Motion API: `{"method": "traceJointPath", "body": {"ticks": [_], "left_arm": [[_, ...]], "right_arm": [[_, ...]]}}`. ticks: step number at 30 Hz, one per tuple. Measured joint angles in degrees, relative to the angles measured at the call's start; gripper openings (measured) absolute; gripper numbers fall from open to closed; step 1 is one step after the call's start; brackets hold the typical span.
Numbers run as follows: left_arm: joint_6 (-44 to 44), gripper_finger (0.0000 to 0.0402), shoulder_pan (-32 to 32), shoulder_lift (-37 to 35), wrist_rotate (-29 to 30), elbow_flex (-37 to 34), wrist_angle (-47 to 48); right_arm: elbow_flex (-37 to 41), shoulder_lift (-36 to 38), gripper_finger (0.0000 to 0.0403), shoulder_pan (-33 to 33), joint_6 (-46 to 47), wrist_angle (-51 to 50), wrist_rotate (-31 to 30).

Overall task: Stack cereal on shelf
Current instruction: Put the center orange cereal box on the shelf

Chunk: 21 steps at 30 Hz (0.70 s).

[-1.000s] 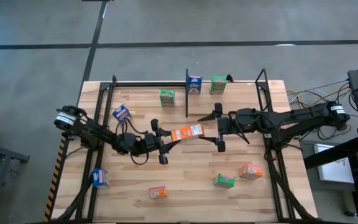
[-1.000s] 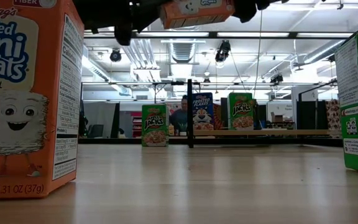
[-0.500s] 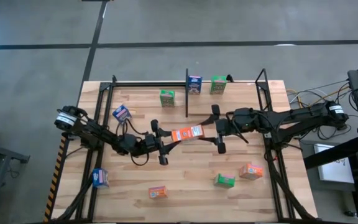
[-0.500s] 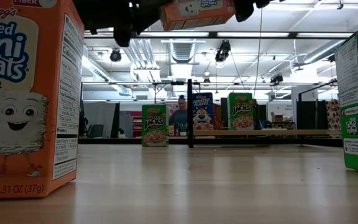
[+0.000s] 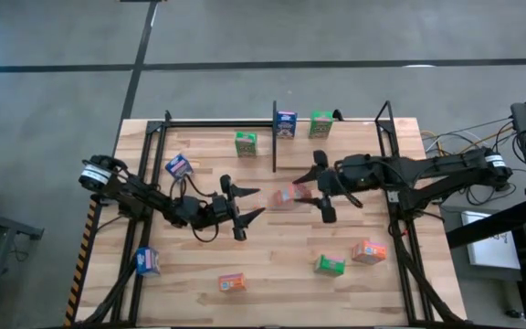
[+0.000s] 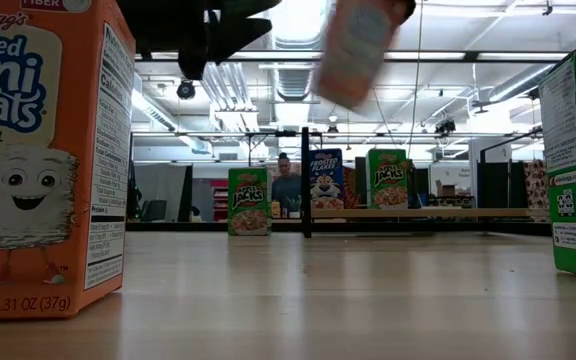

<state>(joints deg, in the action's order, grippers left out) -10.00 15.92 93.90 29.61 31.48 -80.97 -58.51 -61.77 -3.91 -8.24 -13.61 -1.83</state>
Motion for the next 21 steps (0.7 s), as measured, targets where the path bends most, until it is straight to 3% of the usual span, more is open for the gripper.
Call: {"method": "traceJointPath", "body": {"ticks": [7, 13, 17, 21], "left_arm": [[0.0, 0.0256, 0.11, -3.25, 0.04, -2.27, 0.02], [1.39, 0.0256, 0.93, -3.92, -0.09, -4.35, 0.2], [2.12, 0.0256, 1.48, -3.97, -0.09, -4.93, 0.43], [1.63, 0.0256, 1.56, -4.36, -0.11, -4.96, 0.46]], "right_arm": [[-12.05, -2.6, 0.0199, 2.8, 4.42, -25.64, -2.77], [-11.67, -4.15, 0.0195, 3.6, 7.67, -36.72, -2.36], [-11.62, -5.37, 0.0212, 3.84, 11.34, -42.81, -2.26], [-11.62, -6.54, 0.0236, 3.8, 8.03, -47.94, -0.11]]}}
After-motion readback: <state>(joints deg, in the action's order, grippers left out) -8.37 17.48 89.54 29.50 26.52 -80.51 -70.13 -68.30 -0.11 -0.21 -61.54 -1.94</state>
